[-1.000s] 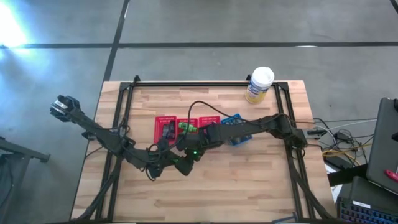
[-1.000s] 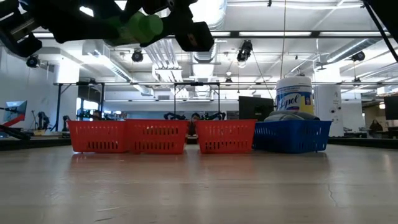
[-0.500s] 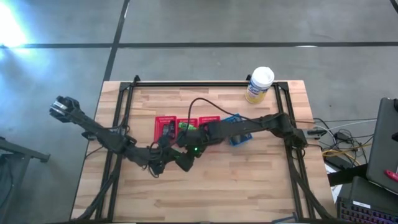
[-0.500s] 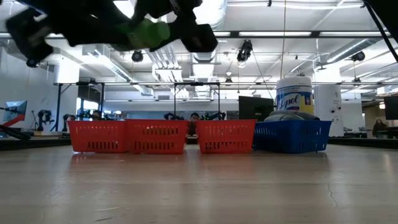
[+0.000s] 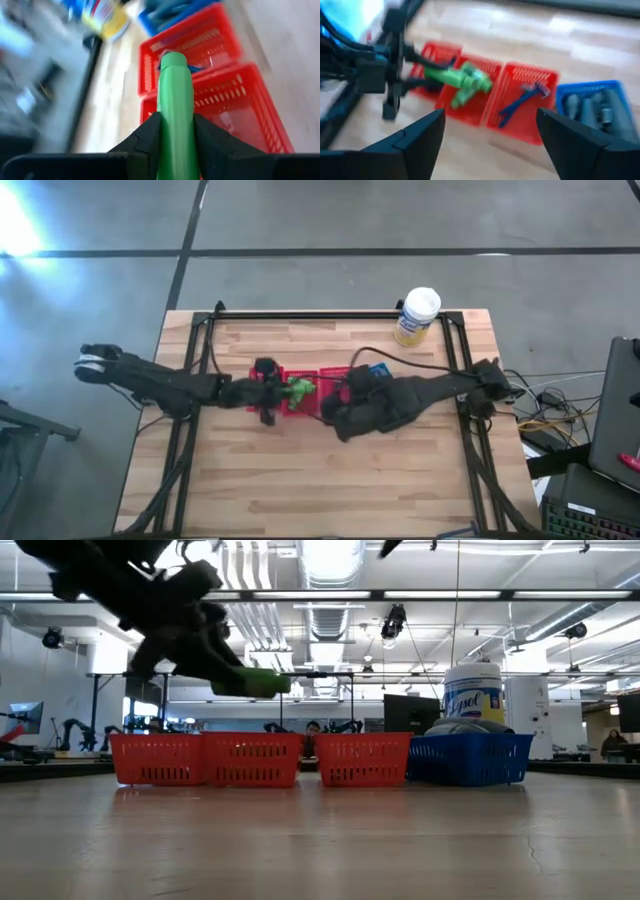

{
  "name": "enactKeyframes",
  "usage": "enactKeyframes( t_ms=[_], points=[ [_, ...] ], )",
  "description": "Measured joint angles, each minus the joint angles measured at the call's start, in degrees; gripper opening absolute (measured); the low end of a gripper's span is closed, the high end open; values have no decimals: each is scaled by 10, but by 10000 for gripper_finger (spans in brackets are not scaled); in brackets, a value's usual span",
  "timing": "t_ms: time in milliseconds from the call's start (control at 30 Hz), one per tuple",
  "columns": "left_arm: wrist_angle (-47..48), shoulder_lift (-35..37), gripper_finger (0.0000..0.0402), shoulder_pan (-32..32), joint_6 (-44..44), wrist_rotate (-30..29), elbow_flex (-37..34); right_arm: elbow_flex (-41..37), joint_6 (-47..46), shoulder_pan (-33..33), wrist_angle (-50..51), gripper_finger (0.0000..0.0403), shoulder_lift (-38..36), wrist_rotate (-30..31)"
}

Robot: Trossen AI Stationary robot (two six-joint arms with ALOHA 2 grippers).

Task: Pick & Place Travel size toiletries
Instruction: Put the green shampoo into the middle red bin

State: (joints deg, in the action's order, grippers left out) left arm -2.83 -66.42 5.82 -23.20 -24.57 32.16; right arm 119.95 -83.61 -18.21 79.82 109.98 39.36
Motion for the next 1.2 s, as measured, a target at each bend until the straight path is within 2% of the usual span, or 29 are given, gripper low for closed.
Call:
enactKeyframes(
  t_ms=[100, 200, 333, 500, 600, 900, 967, 1067, 1200],
  points=[
    [1, -8, 99, -37, 133, 56, 1, -5, -47, -14, 14, 318, -17, 47],
    [-1, -30, 99, -52, 204, 118, 7, -9, -55, -17, 18, 325, -20, 48],
    [18, -79, 99, -52, 282, 149, 17, -15, -54, -14, 20, 325, -11, 22],
    [21, -133, 99, -52, 412, 159, 35, -32, -62, -12, 9, 318, -12, 21],
    [1, -146, 99, -53, 437, 156, 52, -33, -62, -13, 8, 309, -12, 19],
    [-1, -141, 99, -53, 426, 129, 77, -38, -64, -16, 4, 284, -12, 9],
    [7, -139, 99, -53, 401, 137, 76, -41, -64, -17, 3, 279, -12, 7],
    [19, -124, 99, -46, 258, 161, 76, -48, -64, -18, 3, 274, -12, 7],
    [59, -104, 99, -43, 20, 144, 76, -56, -64, -20, 3, 268, -12, 4]
  ],
)
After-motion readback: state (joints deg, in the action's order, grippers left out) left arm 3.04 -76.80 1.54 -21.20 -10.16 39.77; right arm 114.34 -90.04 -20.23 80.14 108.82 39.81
